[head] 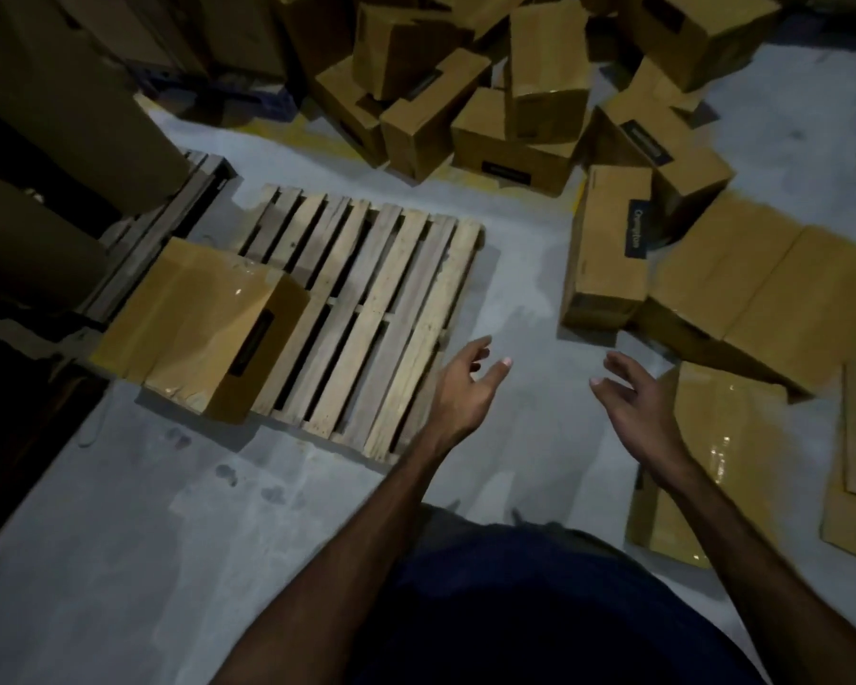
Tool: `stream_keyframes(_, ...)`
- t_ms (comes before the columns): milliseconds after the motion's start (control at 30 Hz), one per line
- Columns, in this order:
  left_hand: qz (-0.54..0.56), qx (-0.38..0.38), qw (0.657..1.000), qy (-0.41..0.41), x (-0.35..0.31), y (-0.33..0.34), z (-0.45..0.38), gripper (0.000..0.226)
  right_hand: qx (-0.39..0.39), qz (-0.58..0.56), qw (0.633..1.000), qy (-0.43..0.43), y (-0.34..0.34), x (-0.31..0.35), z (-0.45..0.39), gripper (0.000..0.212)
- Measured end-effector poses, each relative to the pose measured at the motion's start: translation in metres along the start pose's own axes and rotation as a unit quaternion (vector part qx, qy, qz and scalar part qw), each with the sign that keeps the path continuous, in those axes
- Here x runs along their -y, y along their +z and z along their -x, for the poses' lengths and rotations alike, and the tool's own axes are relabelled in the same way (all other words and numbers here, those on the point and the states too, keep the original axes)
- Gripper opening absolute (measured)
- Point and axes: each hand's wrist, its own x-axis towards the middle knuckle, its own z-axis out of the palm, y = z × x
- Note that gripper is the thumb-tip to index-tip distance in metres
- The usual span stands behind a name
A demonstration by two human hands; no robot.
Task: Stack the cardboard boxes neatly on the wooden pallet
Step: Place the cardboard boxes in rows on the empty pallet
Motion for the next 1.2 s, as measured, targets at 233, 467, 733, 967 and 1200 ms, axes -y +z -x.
stream_keyframes(233, -0.024, 0.07, 0.997, 0.03, -0.054, 0.102, -0.042, 0.061, -0.08, -0.052, 0.994, 0.048, -0.098, -0.023, -0.035, 0.054)
stream_keyframes(467, -0.064, 0.158, 0.984, 0.042, -0.099, 0.195, -0.124, 0.061, -0.139, -0.065, 0.983, 0.105, -0.153, -0.047, -0.089, 0.053)
stream_keyframes(733, -0.072, 0.2, 0.977, 0.016, -0.14, 0.257, -0.248, 0.054, -0.158, -0.036, 0.974, 0.155, -0.204, -0.034, -0.209, 0.053)
stream_keyframes(967, -0.165, 0.22, 0.961, -0.034, -0.145, 0.289, -0.362, 0.068, -0.1, -0.003, 0.98, 0.174, -0.221, -0.04, -0.351, 0.049)
stream_keyframes(1200, -0.214, 0.204, 0.954, -0.059, -0.115, 0.349, -0.472, 0.07, -0.046, 0.045, 0.981, 0.186, -0.217, -0.09, -0.506, 0.056)
